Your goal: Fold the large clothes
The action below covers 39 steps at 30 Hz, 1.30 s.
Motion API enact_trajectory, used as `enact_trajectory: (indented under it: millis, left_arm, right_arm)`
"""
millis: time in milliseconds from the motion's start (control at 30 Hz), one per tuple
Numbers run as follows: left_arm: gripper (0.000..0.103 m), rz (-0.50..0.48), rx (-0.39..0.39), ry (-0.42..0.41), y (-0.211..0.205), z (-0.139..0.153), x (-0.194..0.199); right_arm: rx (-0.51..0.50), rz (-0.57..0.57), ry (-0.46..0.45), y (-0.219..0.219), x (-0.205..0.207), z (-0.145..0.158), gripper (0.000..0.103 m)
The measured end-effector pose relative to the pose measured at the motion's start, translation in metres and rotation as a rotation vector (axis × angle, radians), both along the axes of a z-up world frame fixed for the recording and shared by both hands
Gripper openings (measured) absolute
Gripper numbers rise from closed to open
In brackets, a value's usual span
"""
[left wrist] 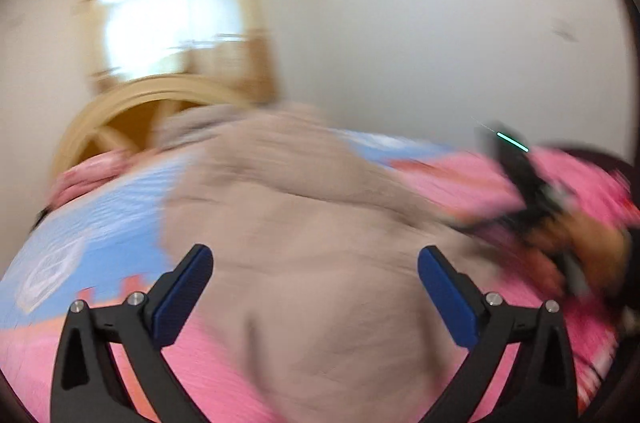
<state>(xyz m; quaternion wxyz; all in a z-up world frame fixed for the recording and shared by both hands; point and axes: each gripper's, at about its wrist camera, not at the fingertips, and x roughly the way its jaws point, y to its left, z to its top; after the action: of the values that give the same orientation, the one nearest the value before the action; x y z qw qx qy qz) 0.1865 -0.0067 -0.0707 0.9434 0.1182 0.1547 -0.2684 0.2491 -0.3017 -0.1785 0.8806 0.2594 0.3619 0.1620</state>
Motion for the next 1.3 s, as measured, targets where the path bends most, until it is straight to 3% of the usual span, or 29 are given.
enact_trajectory:
  millis: [67, 167, 233, 300, 367, 433, 533, 600, 733, 833, 900, 1033, 1100, 1200, 1233, 1300]
  left_arm:
    - [0.103, 0.198, -0.075, 0.023, 0.015, 0.010, 0.053]
    - [0.103, 0.344, -0.084, 0.125, 0.001, 0.008, 0.119]
    - [0.103, 0.317, -0.021, 0.153, -0.030, 0.000, 0.137]
    - [0.103, 0.330, 0.119, 0.092, -0.066, -0.009, 0.134]
    - [0.103, 0.305, 0.201, 0.056, -0.090, -0.019, 0.124]
    - [0.103, 0.274, 0.238, 0.044, -0.106, -0.026, 0.115]
    - [0.103, 0.242, 0.238, 0.058, -0.110, -0.031, 0.110]
    - [0.103, 0.234, 0.211, 0.089, -0.103, -0.030, 0.115]
    - [0.103, 0.240, 0.183, 0.089, -0.091, -0.021, 0.120]
    - [0.103, 0.299, 0.117, 0.080, -0.082, -0.006, 0.132]
    - [0.103, 0.303, 0.094, 0.088, -0.080, -0.004, 0.140]
    - [0.103, 0.300, 0.241, 0.099, -0.108, -0.027, 0.151]
    - [0.103, 0.309, 0.255, 0.098, -0.111, -0.033, 0.156]
    - [0.103, 0.307, 0.229, 0.107, -0.106, -0.030, 0.156]
    - [0.103, 0.311, 0.220, 0.101, -0.103, -0.027, 0.155]
    - [0.103, 0.311, 0.202, 0.102, -0.098, -0.024, 0.156]
  right_arm:
    - [-0.002, -0.011, -0.003, 0.000, -0.003, 0.000, 0.026]
    - [-0.024, -0.018, -0.018, 0.001, -0.004, 0.002, 0.026]
    - [-0.041, -0.034, -0.050, 0.000, -0.012, 0.008, 0.029]
    - [-0.086, -0.103, -0.064, -0.007, -0.023, 0.019, 0.036]
    - [-0.112, -0.203, -0.099, -0.018, -0.047, 0.038, 0.066]
    - [-0.125, -0.231, -0.167, -0.024, -0.057, 0.060, 0.072]
    - [-0.163, -0.177, -0.219, -0.016, -0.049, 0.087, 0.072]
    - [-0.174, -0.085, -0.195, 0.000, -0.029, 0.093, 0.071]
    - [-0.155, 0.030, -0.056, 0.022, 0.007, 0.065, 0.038]
    - [-0.027, 0.002, -0.013, 0.013, 0.005, 0.040, 0.033]
    - [-0.007, 0.011, 0.001, 0.016, -0.002, 0.027, 0.033]
    - [-0.013, 0.002, 0.004, 0.019, -0.004, 0.020, 0.032]
    - [-0.009, -0.007, 0.001, 0.016, -0.002, 0.020, 0.031]
    - [-0.101, -0.055, -0.053, 0.019, -0.012, 0.039, 0.035]
    - [-0.127, -0.082, -0.072, 0.020, -0.019, 0.047, 0.040]
    - [-0.201, -0.174, -0.192, 0.020, -0.039, 0.077, 0.050]
